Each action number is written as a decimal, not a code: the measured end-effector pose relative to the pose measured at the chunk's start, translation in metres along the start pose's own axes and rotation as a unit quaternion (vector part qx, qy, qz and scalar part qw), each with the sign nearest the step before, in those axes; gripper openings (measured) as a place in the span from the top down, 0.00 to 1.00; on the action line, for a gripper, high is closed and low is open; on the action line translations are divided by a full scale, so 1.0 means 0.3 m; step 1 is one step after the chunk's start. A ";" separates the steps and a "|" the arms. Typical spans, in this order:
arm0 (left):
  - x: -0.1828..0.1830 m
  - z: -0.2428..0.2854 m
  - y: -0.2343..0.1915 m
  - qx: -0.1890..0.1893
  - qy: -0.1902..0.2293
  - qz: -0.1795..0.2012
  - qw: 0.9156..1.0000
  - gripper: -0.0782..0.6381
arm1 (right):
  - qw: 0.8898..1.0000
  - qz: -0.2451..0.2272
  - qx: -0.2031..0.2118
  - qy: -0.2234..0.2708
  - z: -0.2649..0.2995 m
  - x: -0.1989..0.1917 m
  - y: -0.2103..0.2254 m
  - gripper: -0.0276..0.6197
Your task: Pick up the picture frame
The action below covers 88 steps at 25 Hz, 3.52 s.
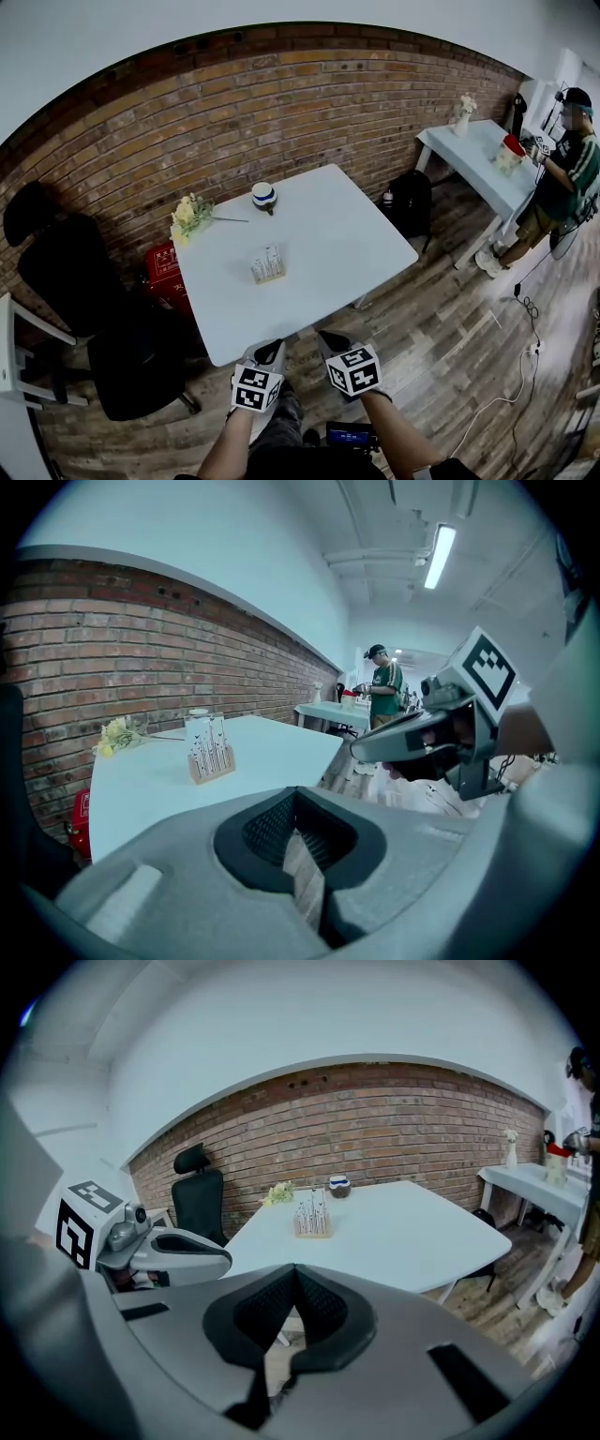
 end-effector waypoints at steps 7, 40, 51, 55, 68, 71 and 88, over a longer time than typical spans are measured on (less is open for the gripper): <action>0.064 0.174 -0.222 0.008 -0.001 -0.006 1.000 0.88 | 1.000 -0.010 0.006 -0.006 0.261 0.121 0.087 0.94; 0.211 0.448 -0.490 0.095 0.010 -0.020 0.995 0.88 | 0.993 -0.049 0.108 -0.017 0.704 0.352 0.260 0.94; 0.206 0.439 -0.487 0.105 0.004 -0.017 0.994 0.88 | 0.992 -0.047 0.117 -0.018 0.704 0.342 0.257 0.94; 0.200 0.438 -0.486 0.106 0.000 -0.017 0.994 0.88 | 0.992 -0.047 0.118 -0.020 0.703 0.336 0.258 0.94; 0.169 0.436 -0.549 0.126 -0.010 -0.029 0.992 0.88 | 0.990 -0.029 0.131 -0.037 0.765 0.306 0.270 0.94; 0.152 0.442 -0.581 0.136 -0.012 -0.036 0.990 0.88 | 0.990 -0.029 0.130 -0.041 0.797 0.288 0.277 0.94; -0.060 0.562 -0.654 0.150 -0.074 -0.051 0.985 0.68 | 0.984 -0.009 0.153 -0.091 0.986 0.062 0.317 0.71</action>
Point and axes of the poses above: the fingertips, and each gripper's own axes: z forward along the fingers, y to its right, x out of its top, the point moved 9 cm from there along -z, backward along the fingers, and after that the axes turned 15 degrees about y, right-handed, at the moved point
